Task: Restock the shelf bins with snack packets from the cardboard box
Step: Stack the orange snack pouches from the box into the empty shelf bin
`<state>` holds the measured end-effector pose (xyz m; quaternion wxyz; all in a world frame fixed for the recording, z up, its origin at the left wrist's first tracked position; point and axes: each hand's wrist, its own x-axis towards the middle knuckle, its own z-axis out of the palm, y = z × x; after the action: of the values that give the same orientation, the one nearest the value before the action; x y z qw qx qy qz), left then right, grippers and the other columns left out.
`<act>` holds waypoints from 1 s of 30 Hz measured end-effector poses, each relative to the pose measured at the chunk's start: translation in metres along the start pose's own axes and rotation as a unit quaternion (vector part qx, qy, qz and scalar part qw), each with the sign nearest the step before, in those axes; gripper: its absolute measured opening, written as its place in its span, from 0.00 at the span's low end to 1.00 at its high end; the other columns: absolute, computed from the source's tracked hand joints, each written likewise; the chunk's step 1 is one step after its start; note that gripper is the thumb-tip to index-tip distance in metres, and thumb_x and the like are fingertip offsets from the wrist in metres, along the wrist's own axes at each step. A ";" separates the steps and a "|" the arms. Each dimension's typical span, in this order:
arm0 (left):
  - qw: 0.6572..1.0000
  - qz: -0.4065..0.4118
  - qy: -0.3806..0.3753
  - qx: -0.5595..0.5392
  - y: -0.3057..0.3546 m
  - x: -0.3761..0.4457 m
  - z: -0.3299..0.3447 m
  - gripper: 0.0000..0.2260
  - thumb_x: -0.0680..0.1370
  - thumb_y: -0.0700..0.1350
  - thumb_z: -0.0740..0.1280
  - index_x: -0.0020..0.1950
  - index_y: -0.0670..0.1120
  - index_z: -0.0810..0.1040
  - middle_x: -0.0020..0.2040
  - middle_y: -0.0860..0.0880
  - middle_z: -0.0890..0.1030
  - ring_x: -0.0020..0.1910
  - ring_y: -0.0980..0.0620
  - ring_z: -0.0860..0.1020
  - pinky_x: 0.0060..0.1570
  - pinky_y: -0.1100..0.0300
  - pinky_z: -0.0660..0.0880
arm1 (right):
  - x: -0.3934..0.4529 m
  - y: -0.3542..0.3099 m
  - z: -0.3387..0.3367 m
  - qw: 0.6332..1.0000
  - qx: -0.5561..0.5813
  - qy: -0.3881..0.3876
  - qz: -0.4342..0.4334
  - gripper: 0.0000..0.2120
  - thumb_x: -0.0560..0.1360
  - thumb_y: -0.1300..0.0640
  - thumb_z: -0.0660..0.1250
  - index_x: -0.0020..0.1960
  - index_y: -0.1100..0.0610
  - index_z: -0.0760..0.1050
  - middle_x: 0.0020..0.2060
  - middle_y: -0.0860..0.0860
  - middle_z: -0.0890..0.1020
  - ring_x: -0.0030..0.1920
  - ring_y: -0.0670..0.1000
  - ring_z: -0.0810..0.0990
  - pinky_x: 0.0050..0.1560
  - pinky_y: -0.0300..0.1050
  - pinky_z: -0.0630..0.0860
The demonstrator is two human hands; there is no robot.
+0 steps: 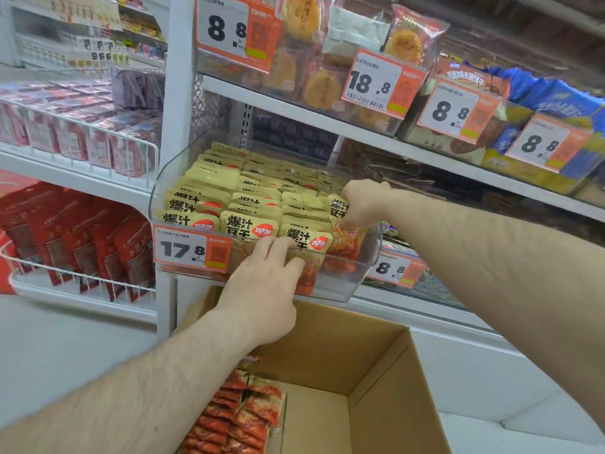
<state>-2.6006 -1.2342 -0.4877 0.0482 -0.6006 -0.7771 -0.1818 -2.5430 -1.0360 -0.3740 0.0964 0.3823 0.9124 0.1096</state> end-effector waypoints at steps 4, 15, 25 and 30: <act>1.000 0.000 0.003 -0.003 0.000 -0.001 0.001 0.24 0.75 0.44 0.63 0.72 0.48 0.68 0.76 0.48 0.54 0.76 0.46 0.48 0.73 0.53 0.61 | 0.001 0.009 0.018 0.986 -0.136 0.060 -0.079 0.17 0.76 0.41 0.66 0.54 0.54 0.74 0.48 0.52 0.81 0.54 0.57 0.79 0.60 0.54 0.68; 1.000 -0.006 0.000 -0.004 0.000 -0.002 0.004 0.23 0.75 0.44 0.64 0.71 0.48 0.69 0.78 0.48 0.52 0.77 0.46 0.45 0.74 0.52 0.58 | -0.011 -0.012 0.031 0.973 -0.197 0.103 -0.068 0.08 0.75 0.61 0.69 0.54 0.58 0.79 0.51 0.55 0.81 0.50 0.60 0.82 0.40 0.49 0.75; 1.000 -0.006 0.001 -0.009 -0.001 -0.003 0.005 0.23 0.76 0.44 0.64 0.71 0.49 0.68 0.78 0.49 0.51 0.78 0.46 0.44 0.74 0.52 0.58 | -0.013 -0.009 0.049 0.947 -0.249 0.195 -0.046 0.12 0.77 0.61 0.62 0.60 0.60 0.74 0.54 0.57 0.79 0.55 0.58 0.77 0.54 0.51 0.70; 1.000 -0.007 0.003 -0.007 0.000 -0.003 0.005 0.23 0.76 0.44 0.64 0.71 0.48 0.68 0.78 0.48 0.51 0.78 0.46 0.45 0.75 0.52 0.58 | -0.011 -0.004 0.058 0.956 -0.224 0.189 -0.027 0.13 0.75 0.59 0.63 0.59 0.59 0.73 0.52 0.53 0.81 0.53 0.56 0.78 0.60 0.54 0.64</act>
<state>-2.5991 -1.2353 -0.4935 0.0450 -0.5951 -0.7798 -0.1889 -2.5224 -1.0393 -0.4297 0.0084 0.2987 0.8759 0.3787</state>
